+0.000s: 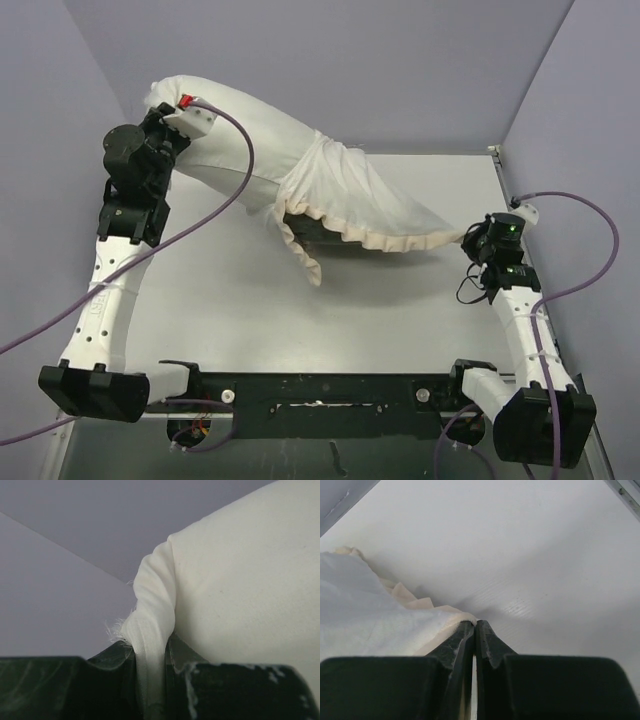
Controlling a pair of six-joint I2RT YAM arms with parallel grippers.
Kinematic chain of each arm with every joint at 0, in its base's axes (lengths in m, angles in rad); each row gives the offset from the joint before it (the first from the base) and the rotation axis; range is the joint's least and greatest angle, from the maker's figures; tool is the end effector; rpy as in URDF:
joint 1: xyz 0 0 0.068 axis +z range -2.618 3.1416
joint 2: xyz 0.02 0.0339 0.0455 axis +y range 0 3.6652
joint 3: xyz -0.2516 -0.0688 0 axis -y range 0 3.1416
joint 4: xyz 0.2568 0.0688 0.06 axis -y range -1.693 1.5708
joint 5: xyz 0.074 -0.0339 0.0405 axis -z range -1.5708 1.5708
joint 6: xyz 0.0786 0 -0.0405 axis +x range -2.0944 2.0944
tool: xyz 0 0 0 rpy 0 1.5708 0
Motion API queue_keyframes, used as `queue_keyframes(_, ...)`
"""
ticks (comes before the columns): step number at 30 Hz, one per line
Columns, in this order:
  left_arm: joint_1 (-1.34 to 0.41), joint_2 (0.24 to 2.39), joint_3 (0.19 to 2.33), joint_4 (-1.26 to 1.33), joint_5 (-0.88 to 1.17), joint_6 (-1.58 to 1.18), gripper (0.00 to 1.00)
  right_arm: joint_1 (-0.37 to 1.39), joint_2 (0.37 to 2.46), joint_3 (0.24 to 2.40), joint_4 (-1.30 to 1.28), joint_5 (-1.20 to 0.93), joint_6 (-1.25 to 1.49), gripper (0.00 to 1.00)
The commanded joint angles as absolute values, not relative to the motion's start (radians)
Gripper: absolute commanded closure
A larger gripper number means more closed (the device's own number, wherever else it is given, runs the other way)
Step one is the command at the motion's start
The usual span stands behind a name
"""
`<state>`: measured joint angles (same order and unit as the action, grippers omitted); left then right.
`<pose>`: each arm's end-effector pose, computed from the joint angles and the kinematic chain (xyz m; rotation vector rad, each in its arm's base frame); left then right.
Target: Remove the pillowcase from the pillow
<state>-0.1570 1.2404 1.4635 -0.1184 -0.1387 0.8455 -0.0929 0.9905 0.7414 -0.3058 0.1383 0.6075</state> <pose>0.3242 -0.0403 0.4827 0.6182 1.3686 0.6591 0.2726 -0.0363 0.2387 0.8050 1.9654 0.1585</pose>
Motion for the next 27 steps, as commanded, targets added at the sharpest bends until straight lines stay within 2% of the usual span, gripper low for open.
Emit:
queue_keyframes(1, 0.016, 1.149, 1.487, 0.160, -0.137, 0.877, 1.00, -0.184, 0.974, 0.804, -0.348, 0.190, 0.612, 1.00)
queue_keyframes(11, 0.408, 1.230, 1.451, 0.224, 0.032, 0.698, 1.00, -0.223, 1.041, 0.860, -0.348, 0.204, 0.601, 1.00)
queue_keyframes(18, 0.426, 1.223, 1.414, 0.249, 0.073, 0.676, 1.00, -0.238, 1.055, 0.885, -0.357, 0.240, 0.577, 1.00)
queue_keyframes(27, 0.470, 1.340, 1.514, 0.312, -0.041, 0.690, 1.00, -0.292, 1.073, 0.952, -0.406, 0.284, 0.589, 1.00)
